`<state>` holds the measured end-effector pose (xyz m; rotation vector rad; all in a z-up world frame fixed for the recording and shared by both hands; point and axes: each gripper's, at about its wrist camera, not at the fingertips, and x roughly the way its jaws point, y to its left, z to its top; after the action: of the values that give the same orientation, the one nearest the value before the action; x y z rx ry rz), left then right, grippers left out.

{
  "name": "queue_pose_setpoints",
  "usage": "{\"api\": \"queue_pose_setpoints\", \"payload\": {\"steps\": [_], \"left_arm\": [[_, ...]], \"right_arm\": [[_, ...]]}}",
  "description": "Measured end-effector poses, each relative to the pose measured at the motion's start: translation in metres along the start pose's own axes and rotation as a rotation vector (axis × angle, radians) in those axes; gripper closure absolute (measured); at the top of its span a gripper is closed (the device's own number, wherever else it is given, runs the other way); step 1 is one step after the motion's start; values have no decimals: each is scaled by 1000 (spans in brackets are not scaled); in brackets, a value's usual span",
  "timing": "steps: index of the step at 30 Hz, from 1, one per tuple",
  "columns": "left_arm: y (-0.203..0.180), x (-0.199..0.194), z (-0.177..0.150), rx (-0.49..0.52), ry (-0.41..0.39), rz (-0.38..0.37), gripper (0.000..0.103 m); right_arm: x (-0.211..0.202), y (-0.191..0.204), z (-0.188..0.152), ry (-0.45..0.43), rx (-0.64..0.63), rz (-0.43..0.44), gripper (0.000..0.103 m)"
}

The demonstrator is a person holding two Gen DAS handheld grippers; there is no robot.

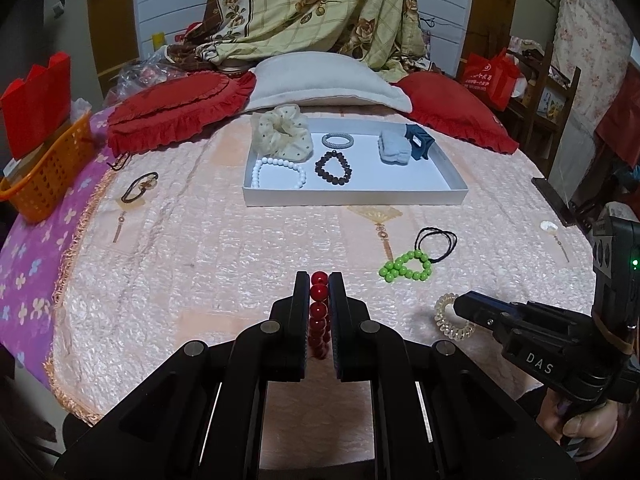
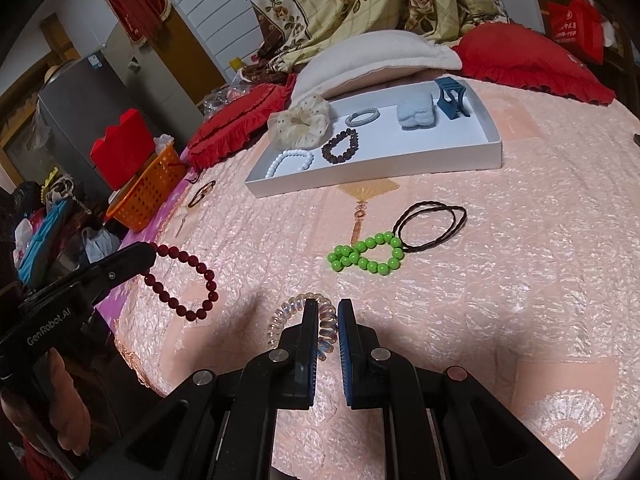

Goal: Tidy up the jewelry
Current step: 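Carry the red bracelet and the coil hair tie toward the white tray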

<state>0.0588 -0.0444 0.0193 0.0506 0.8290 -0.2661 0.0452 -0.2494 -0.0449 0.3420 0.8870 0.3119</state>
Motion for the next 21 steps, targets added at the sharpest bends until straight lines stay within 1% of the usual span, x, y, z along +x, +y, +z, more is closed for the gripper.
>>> {"api": "queue_pose_setpoints", "payload": {"steps": [6,12,14,18,21], "left_arm": [[3,7,4,-6,18,22,95],[3,5,13,1,8,49,95],[2,9,16,4,19,50,95],[-3,19,24,18,51,36,95],[-3,21,34,25,57,26,95]], "right_arm": [[6,-3,3,11,2,16,94],[11,-6,13,8,6,38,94],[12,-9,16,3,12,46,94],[10,-17,22,-4,15,37,94],[3,-24,36,-20,18,22,94]]}}
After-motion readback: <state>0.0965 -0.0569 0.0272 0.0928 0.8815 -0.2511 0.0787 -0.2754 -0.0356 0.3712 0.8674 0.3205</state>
